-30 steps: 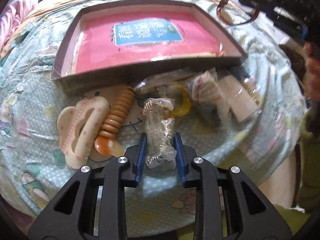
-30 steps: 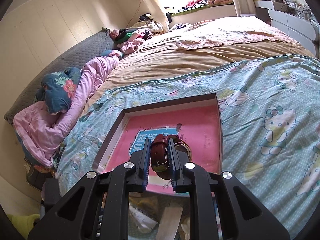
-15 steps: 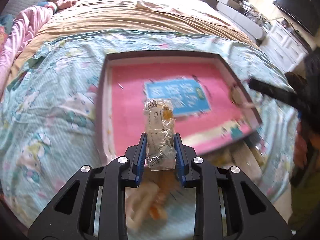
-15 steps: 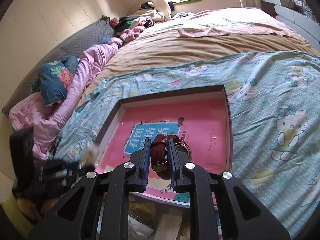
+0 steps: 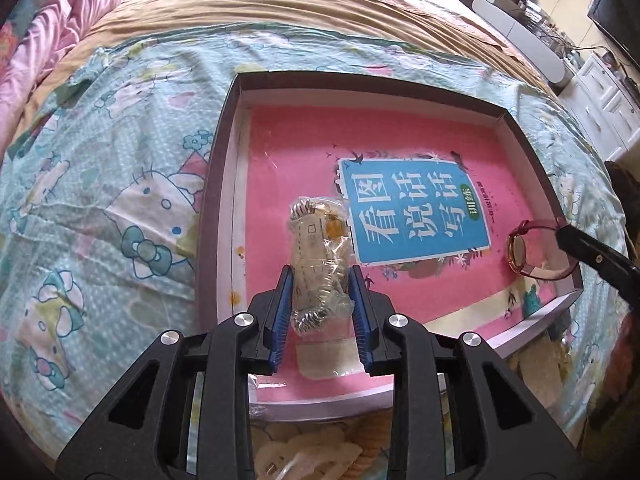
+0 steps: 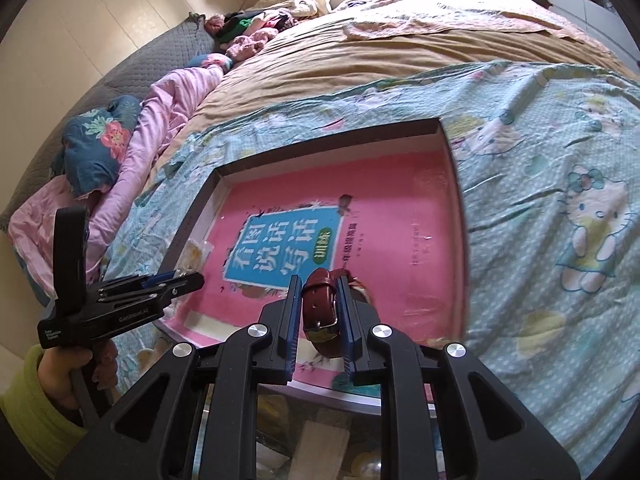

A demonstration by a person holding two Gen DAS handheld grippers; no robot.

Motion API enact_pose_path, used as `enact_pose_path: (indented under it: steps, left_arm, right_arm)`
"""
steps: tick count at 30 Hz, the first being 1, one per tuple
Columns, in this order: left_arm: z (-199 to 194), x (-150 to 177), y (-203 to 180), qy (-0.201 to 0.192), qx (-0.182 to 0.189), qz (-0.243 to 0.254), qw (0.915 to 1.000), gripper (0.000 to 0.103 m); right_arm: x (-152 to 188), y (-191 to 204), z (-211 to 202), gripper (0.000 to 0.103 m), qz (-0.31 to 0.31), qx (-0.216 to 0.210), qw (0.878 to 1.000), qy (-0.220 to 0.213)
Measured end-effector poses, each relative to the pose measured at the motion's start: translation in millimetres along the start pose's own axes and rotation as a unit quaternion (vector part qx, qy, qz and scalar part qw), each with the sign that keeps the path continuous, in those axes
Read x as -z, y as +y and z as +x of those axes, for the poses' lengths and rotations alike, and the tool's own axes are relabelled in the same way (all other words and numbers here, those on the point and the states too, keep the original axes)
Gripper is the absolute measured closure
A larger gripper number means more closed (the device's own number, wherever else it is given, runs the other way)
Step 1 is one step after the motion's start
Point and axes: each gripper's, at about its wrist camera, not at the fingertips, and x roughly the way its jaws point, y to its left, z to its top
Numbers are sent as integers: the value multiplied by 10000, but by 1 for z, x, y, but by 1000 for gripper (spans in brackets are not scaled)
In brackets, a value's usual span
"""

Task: Organize jewelry
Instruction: 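Lower the watch into the box and open the right tool while the left releases the bag there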

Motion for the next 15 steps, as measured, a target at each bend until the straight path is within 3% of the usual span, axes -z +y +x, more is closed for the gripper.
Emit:
enact_pose_path:
  steps: [5, 9, 11, 15]
  left_arm:
    - [0, -2, -3, 8, -14, 68, 10000, 82]
    - [-1, -2, -4, -1, 0, 78, 10000, 81]
    - [-2, -2, -5, -8, 12, 103, 9999, 77]
    - [-13, -2, -5, -132, 51, 136, 9998, 64]
  right_arm:
    - [-2, -6, -13, 68, 92, 66, 9998, -134]
    - [-2, -11, -28, 66, 155, 155, 9994, -269]
    - [-1, -11, -37, 59, 198, 199, 9990, -351]
    - [2, -10, -58, 55, 250, 316, 9976, -557]
